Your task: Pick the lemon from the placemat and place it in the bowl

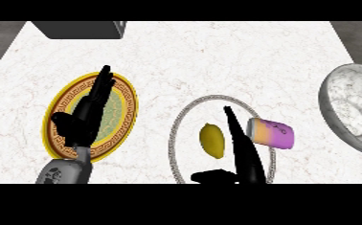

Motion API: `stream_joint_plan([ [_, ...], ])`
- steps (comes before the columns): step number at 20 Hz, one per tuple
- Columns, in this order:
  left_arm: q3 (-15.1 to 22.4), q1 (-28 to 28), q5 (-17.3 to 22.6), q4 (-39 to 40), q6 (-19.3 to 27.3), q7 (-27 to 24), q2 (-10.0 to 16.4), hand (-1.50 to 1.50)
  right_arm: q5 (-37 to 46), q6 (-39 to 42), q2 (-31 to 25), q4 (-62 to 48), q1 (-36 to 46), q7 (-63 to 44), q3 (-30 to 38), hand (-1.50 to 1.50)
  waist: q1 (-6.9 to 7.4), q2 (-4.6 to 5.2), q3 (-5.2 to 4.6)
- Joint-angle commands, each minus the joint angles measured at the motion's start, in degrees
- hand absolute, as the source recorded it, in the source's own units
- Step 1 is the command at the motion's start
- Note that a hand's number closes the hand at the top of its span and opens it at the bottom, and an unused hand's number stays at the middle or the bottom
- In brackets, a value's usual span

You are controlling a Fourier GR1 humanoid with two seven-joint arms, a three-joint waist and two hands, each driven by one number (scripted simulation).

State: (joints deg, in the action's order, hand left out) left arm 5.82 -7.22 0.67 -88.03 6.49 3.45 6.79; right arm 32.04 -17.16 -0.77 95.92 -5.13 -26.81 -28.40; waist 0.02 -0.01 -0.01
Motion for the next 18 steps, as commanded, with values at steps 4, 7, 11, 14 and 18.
stream_joint_plan([
  [4, 1.1, -0.1, -2.9, -1.5, 1.7, 3.2, -2.6, 0.0, 3.1, 1.7, 0.5, -6.5, 4.3, -1.8, 0.5, -1.5, 0.01, -0.02, 0.01],
  [7, -0.3, -1.6, -2.9, 1.4, 0.9, -0.1, -3.1, 0.0, -2.6, -3.1, 0.8, -12.4, 9.7, -1.7, -1.4, -1.5, 0.07, 0.03, 0.01],
  [11, -0.5, -4.1, -3.6, 0.3, 1.9, 3.0, -3.0, 0.0, 2.6, 3.0, 0.6, -14.8, 8.1, 6.0, -3.1, 1.5, 0.09, 0.05, 0.02],
  [14, -3.8, -5.2, -0.6, 2.1, -1.4, 2.2, -0.7, 0.0, 4.4, 3.5, -0.7, -15.6, 7.5, 8.6, -4.3, 1.5, -0.04, 0.05, 0.0],
  [18, 1.0, 2.0, -4.2, -3.6, 0.1, 1.7, -3.1, 0.0, 1.1, 1.7, 0.7, -17.7, 11.7, 6.5, -4.2, 1.5, 0.27, 0.01, 0.02],
])
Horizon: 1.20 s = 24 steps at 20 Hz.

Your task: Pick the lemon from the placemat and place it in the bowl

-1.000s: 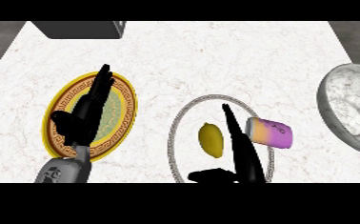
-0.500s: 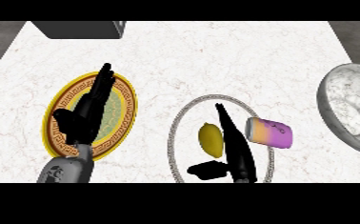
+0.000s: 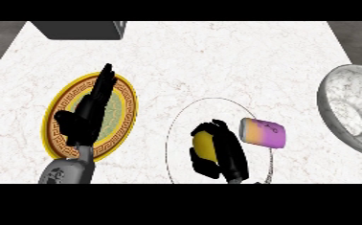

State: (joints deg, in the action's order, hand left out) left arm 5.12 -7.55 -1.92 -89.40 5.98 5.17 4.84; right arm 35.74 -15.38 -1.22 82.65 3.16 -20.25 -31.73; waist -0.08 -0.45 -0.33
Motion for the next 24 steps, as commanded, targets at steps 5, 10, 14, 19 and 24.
stream_joint_plan([
  [5, -1.7, 0.1, 0.2, 0.6, -0.3, -0.2, 0.1, 0.0, -6.6, 0.9, -6.1, 14.0, -5.8, -0.9, 8.7, 1.5, -0.76, 0.36, 0.32],
  [10, -3.1, 1.3, 1.5, 1.8, -2.4, -2.6, 0.7, 0.0, -5.4, 0.8, -7.1, 24.1, -11.2, -3.0, 8.9, 1.5, -0.24, 0.39, 0.32],
  [14, -1.6, 1.6, 0.3, 1.9, -1.8, -2.8, -0.1, 0.0, -3.1, -4.8, -3.9, 28.7, -10.9, 2.8, 6.1, 1.5, -0.36, 0.32, 0.33],
  [19, -0.6, 0.9, -0.5, -3.2, -0.7, 1.6, -0.5, 0.0, 7.9, -4.6, -6.9, 41.3, -9.7, -3.9, 6.3, 1.5, -0.41, 0.08, 0.28],
  [24, -1.7, -1.0, 0.3, -0.9, -0.5, 1.6, -1.2, 0.0, 18.5, 6.2, -7.5, 54.0, -3.0, -19.3, 7.1, 1.5, -0.51, 0.13, 0.18],
])
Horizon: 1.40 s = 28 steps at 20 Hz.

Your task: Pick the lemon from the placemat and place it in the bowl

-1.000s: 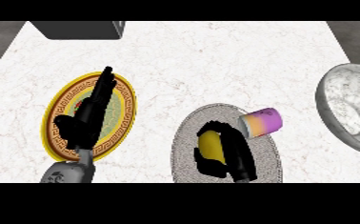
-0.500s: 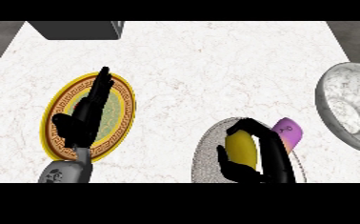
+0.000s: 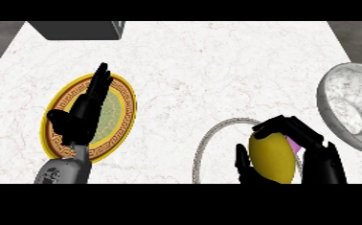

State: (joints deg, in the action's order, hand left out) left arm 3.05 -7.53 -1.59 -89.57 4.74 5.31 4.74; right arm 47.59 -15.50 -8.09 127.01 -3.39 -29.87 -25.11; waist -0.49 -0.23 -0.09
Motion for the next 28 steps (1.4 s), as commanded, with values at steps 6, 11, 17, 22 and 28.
stream_joint_plan([
  [6, 0.5, 1.6, -0.7, 0.5, 0.1, -1.8, -0.9, 0.0, 7.0, 21.7, -1.7, 14.6, 16.6, -24.3, 8.0, 1.5, 0.46, 0.05, -0.05],
  [11, -2.1, -3.1, 0.5, 2.5, -1.1, 0.6, 0.8, 0.0, 3.7, 27.8, -0.9, 8.8, 32.6, -31.1, 16.6, 1.5, 0.42, 0.16, 0.01],
  [17, 1.9, 1.3, -2.1, -2.9, 0.7, 2.6, -1.8, 0.0, -1.7, 31.8, -5.2, 2.3, 38.4, -30.1, 27.8, 1.5, 0.61, 0.07, 0.08],
  [22, 1.4, 1.6, -1.9, -1.1, 0.5, -0.7, -2.2, 0.0, -0.8, 32.7, -10.8, -3.2, 35.0, -26.2, 32.2, 1.5, 0.38, 0.13, 0.09],
  [28, 0.1, 1.3, -0.5, -0.5, -1.8, -0.4, -0.4, 0.0, -0.8, 30.9, -18.2, -16.5, 31.2, -13.5, 37.3, 1.5, 0.76, 0.34, 0.12],
])
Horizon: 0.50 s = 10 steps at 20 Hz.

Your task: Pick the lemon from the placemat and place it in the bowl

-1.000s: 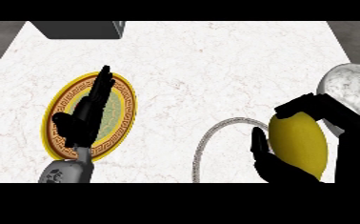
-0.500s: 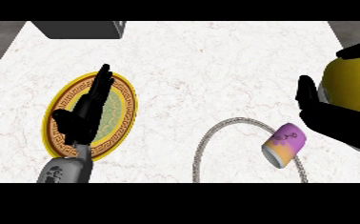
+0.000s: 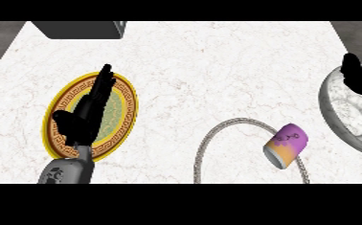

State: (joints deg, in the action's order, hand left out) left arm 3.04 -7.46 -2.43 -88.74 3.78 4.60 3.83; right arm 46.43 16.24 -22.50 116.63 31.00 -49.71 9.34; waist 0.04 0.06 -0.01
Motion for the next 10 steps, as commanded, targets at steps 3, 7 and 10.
stream_joint_plan([
  [3, 0.4, 0.2, -0.9, 0.6, 0.8, -1.6, -1.2, 0.0, 1.4, -4.7, -5.3, -11.9, -4.3, 11.0, 6.2, 1.5, 0.13, 0.06, 0.02],
  [7, -1.3, -1.5, 0.3, 0.6, -0.4, 1.5, 0.5, 0.0, 1.0, -11.8, -6.1, -20.5, -9.3, 20.7, 10.4, 1.5, 0.14, 0.1, 0.05],
  [10, -2.2, -2.2, 1.0, 1.0, -1.1, 0.5, 0.7, 0.0, 2.6, -12.2, -7.0, -24.5, -9.3, 22.3, 9.8, 1.5, 0.17, 0.02, 0.02],
])
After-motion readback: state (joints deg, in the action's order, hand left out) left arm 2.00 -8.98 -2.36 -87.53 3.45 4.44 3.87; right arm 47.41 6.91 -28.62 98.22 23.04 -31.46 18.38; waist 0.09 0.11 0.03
